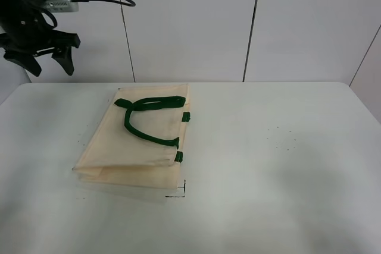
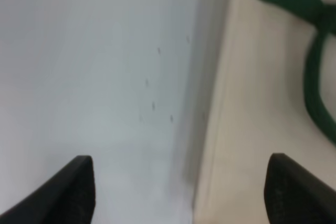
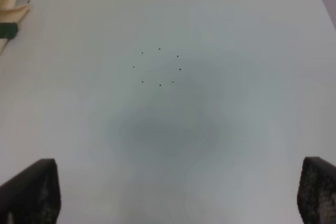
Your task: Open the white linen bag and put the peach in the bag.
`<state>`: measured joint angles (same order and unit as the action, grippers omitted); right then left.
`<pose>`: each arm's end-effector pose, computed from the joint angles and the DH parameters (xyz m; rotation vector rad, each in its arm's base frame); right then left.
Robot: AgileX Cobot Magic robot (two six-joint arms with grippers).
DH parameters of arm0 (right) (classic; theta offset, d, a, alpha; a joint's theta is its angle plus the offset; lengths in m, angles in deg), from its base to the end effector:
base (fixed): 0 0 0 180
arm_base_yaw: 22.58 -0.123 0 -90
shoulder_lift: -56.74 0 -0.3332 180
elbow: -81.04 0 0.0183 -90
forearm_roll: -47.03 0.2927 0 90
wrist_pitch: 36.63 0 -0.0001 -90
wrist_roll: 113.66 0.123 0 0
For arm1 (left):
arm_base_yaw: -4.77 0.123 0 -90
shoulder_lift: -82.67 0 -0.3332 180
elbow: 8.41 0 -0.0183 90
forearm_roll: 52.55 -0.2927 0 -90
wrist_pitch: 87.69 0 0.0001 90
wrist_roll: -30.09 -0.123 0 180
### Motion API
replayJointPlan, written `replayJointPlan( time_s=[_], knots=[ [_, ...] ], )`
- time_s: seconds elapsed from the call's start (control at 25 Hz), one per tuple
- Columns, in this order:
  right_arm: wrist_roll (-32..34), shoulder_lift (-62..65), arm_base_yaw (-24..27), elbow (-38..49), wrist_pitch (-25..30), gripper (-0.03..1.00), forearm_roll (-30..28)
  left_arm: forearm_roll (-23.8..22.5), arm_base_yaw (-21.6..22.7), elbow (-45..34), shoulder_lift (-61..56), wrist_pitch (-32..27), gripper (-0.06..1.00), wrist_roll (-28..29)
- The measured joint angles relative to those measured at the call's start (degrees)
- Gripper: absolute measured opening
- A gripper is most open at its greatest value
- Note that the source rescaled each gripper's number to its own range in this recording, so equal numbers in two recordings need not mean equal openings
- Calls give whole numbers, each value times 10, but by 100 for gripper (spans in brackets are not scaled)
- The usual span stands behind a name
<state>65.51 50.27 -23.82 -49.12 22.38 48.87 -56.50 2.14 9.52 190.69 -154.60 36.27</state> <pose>0.0133 0.0037 0.2855 -0.0373 2.0122 0.0428 0.4437 -0.0126 0.3447 -0.0654 2.7351 0.0513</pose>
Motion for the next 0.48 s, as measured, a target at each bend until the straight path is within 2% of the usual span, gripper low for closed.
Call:
replayJointPlan(
  time_s=[0.32,0.36,0.48],
  knots=[
    [0,0,0,0,0,100,0,-6,0,-281,-254,0,100,-15],
    [0,0,0,0,0,100,0,-6,0,-281,-254,0,100,-15],
    [0,0,0,0,0,100,0,-6,0,-405,-348,1,100,-19]
  ],
)
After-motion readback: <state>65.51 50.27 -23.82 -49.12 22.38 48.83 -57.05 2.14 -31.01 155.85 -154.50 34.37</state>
